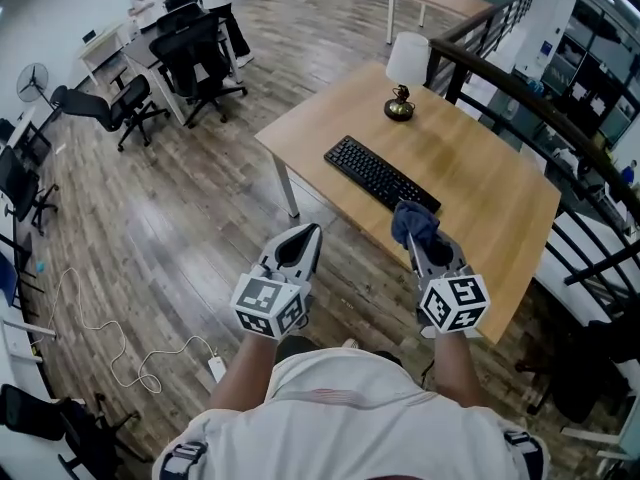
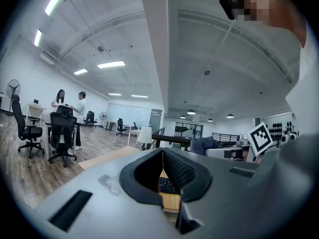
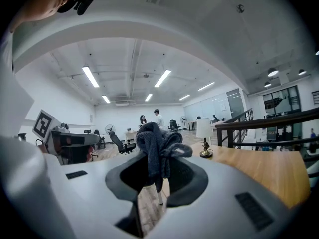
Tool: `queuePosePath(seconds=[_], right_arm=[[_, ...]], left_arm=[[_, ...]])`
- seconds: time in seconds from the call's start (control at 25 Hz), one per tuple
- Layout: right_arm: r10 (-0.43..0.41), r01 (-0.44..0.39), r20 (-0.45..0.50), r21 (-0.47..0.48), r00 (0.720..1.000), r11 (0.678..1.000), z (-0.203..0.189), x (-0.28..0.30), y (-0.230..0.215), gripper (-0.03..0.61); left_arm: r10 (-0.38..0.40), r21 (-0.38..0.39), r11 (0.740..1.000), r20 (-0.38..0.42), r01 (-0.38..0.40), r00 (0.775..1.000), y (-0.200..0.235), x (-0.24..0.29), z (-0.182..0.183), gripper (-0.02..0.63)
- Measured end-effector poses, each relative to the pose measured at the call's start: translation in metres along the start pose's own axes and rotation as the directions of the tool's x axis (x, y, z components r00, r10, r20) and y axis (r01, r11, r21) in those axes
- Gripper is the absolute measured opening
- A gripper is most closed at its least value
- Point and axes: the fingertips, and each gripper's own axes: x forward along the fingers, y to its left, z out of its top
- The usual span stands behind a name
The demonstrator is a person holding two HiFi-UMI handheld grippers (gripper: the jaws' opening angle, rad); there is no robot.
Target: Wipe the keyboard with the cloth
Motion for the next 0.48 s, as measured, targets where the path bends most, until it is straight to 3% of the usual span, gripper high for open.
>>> queuePosePath(seconds=[0.12,0.48], right_arm=[[-0.006,0.006,-0.008,0.008,1.000,1.000,-0.003,0.011,-0.021,0.130],[-0.132,0.132,0.000,0.060,0.991,0.989,-0.003,0.036,-0.090,0.130]], left_arm=[[-0.010,0.005,1.000,-0.012,0.010,1.000,0.004,0.028,-0.002,0.015],[-0.116,0.030,0.993,-0.035,0.117,0.993,0.015,0.115,0.002,0.015]])
